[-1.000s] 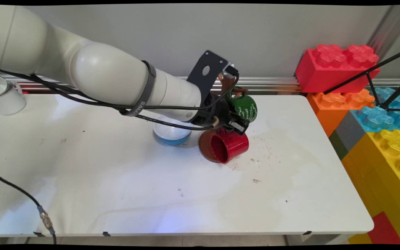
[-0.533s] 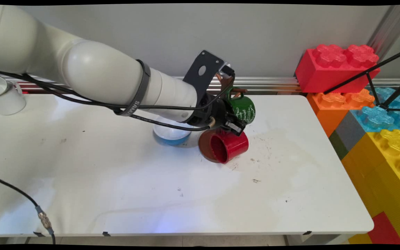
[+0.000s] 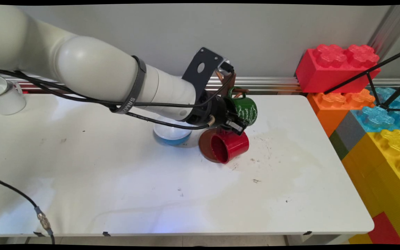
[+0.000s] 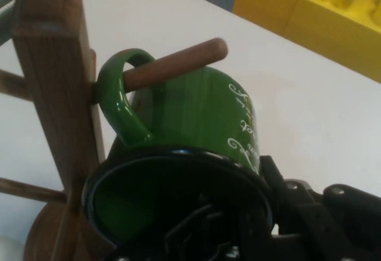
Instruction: Place the picked object on the table
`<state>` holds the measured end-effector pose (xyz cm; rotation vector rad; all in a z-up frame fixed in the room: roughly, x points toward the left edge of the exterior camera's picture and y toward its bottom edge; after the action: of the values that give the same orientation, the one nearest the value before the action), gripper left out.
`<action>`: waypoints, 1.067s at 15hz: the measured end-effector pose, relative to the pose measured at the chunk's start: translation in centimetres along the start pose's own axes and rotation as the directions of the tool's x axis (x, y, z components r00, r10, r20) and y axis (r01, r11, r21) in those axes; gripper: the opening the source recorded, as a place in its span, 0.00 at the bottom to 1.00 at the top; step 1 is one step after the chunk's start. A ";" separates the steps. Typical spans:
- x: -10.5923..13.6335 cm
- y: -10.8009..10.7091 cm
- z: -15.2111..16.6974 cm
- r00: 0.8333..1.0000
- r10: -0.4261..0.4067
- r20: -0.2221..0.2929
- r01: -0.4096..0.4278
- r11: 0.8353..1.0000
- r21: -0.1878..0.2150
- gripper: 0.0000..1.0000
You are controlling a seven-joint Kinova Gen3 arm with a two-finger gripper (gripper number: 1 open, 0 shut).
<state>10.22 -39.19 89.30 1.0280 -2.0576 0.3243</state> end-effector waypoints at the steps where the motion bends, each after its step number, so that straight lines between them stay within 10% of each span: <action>1: 0.1 0.1 -0.1 1.000 0.000 -0.004 0.000 1.000 -0.006 0.00; 16: 1.4 1.3 -1.7 0.999 0.003 -0.043 -0.007 0.997 -0.083 0.00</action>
<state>9.64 -38.25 91.63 0.9576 -2.0181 0.2587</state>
